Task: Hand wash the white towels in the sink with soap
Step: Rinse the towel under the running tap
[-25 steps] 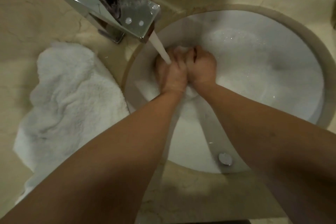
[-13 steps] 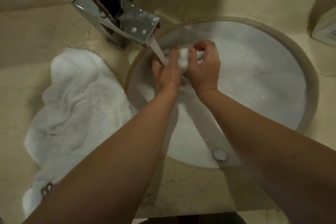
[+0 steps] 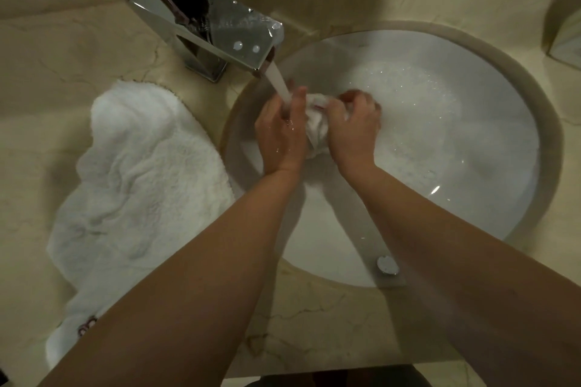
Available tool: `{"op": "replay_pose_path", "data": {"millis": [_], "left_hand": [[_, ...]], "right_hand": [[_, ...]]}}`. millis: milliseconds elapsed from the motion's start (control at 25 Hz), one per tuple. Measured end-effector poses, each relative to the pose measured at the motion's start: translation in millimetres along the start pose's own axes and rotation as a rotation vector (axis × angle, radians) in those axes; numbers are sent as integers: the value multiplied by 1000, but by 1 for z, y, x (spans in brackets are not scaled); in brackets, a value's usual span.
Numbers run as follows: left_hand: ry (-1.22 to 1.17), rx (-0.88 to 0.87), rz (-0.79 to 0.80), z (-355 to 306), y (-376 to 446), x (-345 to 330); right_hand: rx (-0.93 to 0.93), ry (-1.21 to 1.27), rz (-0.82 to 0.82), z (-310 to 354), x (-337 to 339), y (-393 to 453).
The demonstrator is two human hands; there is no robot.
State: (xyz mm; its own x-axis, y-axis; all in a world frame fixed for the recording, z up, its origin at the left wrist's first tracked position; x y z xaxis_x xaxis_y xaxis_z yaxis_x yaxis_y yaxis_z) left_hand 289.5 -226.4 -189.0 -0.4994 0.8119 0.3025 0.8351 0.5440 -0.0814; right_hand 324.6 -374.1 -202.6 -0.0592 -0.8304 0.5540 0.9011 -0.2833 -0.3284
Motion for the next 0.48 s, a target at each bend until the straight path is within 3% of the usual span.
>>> {"op": "replay_pose_path", "data": {"millis": [120,240,360,480], "left_hand": [[-96,159,14,8,2,-11],[-83,189,124,12,3,-23],[46,84,312,18,-3,-45],[195,-78,379,30,-3,-56]], "right_hand": [[186,143,105,22,-4,-3],[187,59,139,14,-22,-4],[9,7,94,-19,-26,4],[-38,51,61,-32,-21,1]]}}
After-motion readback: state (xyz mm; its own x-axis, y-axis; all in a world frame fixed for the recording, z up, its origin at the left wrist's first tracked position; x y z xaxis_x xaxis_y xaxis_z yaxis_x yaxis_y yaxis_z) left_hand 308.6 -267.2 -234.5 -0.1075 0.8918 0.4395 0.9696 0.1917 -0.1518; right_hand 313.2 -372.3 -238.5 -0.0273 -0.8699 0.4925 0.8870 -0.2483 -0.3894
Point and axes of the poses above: each hand's wrist, its own y-axis towards the middle knuckle, its own x-axis out of the back of the hand, z = x × y, the point moved 7 cm from there along y, towards the middle knuckle, and after that the axes turned 10 degrees about -x, right-handed, at the moved point
